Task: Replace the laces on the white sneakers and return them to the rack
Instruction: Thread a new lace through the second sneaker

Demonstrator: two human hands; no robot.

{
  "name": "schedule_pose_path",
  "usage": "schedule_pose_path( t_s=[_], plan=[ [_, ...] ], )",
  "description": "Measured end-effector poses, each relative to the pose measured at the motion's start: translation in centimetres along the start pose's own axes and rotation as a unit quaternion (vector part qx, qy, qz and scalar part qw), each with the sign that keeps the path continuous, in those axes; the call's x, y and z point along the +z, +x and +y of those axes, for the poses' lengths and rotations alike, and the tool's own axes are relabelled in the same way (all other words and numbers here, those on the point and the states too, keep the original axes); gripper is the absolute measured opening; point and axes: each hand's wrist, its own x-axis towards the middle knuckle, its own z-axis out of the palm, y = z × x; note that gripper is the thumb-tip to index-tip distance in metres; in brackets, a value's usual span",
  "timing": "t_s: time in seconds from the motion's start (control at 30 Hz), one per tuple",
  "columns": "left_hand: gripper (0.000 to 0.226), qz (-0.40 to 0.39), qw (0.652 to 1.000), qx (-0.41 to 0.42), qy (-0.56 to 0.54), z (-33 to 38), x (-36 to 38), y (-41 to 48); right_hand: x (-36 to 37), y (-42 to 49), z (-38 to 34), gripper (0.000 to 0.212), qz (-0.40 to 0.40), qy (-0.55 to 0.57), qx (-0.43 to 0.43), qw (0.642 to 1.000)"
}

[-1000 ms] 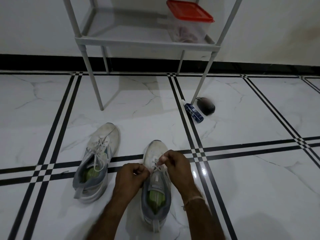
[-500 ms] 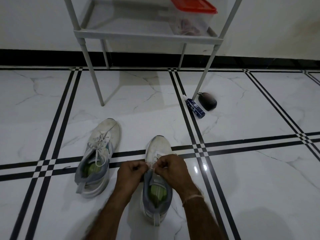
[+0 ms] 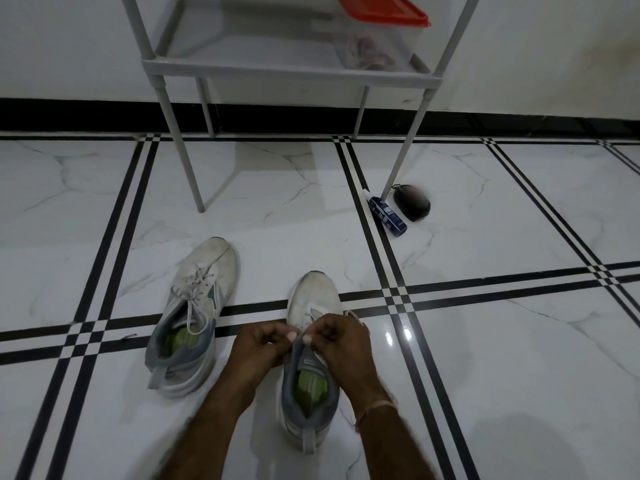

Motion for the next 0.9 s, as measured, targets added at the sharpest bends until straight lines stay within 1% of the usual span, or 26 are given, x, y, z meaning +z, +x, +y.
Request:
schedule_pose_path(
  t_s=[0.1, 0.13, 0.17, 0.2, 0.23, 0.27, 0.3, 0.37, 0.43, 0.47, 0.53, 0.6, 0.63, 0.7, 0.77, 0.83, 0.87, 0.9],
  plan=[
    [0.007, 0.015, 0.999, -0.002, 0.033, -0.4, 0.5, 0.4, 0.1, -0.5, 0.1, 0.016, 0.029, 0.048, 0.0, 0.998],
    [0.009, 0.025, 0.998, -0.003, 0.052, -0.5, 0.7, 0.5, 0.2, -0.6, 0.2, 0.018, 0.034, 0.033, -0.001, 0.999],
    [0.013, 0.037, 0.997, -0.004, 0.063, -0.6, 0.9, 0.7, 0.3, -0.7, 0.2, 0.022, 0.045, -0.008, -0.004, 0.999],
    [0.016, 0.054, 0.996, -0.012, 0.065, -0.7, 1.1, 0.8, 0.2, -0.9, 0.2, 0.029, 0.059, -0.072, -0.007, 0.996],
    [0.018, 0.07, 0.996, -0.021, 0.054, -0.9, 1.3, 0.9, 0.2, -1.1, 0.1, 0.037, 0.07, -0.126, -0.01, 0.99],
    [0.02, 0.084, 0.995, -0.03, 0.047, -0.8, 1.5, 0.9, 0.0, -1.2, 0.0, 0.041, 0.073, -0.151, -0.009, 0.986],
    [0.021, 0.093, 0.994, -0.034, 0.05, -0.9, 1.7, 1.0, -0.1, -1.5, -0.1, 0.041, 0.066, -0.141, 0.003, 0.988],
    [0.023, 0.105, 0.992, -0.037, 0.062, -0.8, 1.8, 1.1, 0.0, -2.0, 0.1, 0.033, 0.061, -0.103, 0.032, 0.992],
    [0.024, 0.114, 0.991, -0.033, 0.057, -0.7, 1.9, 1.1, 0.1, -2.4, 0.7, 0.029, 0.089, -0.085, 0.045, 0.991],
    [0.026, 0.117, 0.991, -0.027, 0.065, -0.5, 1.8, 1.0, 0.1, -2.5, 0.9, 0.03, 0.109, -0.072, 0.042, 0.991],
    [0.027, 0.122, 0.987, -0.009, 0.106, -0.8, 1.4, 1.2, 0.0, -2.7, 0.8, 0.038, 0.154, -0.06, 0.021, 0.986],
    [0.027, 0.137, 0.985, -0.019, 0.102, -1.1, 1.0, 1.4, 0.1, -2.8, 0.5, 0.043, 0.18, -0.061, -0.003, 0.982],
    [0.026, 0.148, 0.985, -0.025, 0.078, -1.1, 1.0, 1.5, 0.2, -2.9, 0.5, 0.041, 0.182, -0.054, -0.009, 0.982],
    [0.026, 0.167, 0.985, -0.043, 0.027, -0.6, 1.3, 1.4, 0.6, -3.2, 0.4, 0.032, 0.177, -0.024, 0.004, 0.984],
    [0.025, 0.166, 0.985, -0.041, 0.026, -0.5, 1.5, 1.0, 0.9, -3.2, 0.4, 0.025, 0.172, -0.011, 0.027, 0.985],
    [0.023, 0.167, 0.984, -0.015, 0.055, 0.1, 0.9, 0.8, 0.9, -3.1, 0.5, 0.022, 0.164, -0.026, 0.038, 0.985],
    [0.022, 0.171, 0.984, -0.014, 0.049, 1.0, 0.4, 0.9, 0.8, -3.0, 0.6, 0.021, 0.164, -0.028, 0.043, 0.985],
    [0.022, 0.194, 0.981, -0.009, 0.021, 2.1, -0.5, 1.2, 0.6, -2.9, 0.8, 0.02, 0.165, -0.027, 0.048, 0.985]
  ],
)
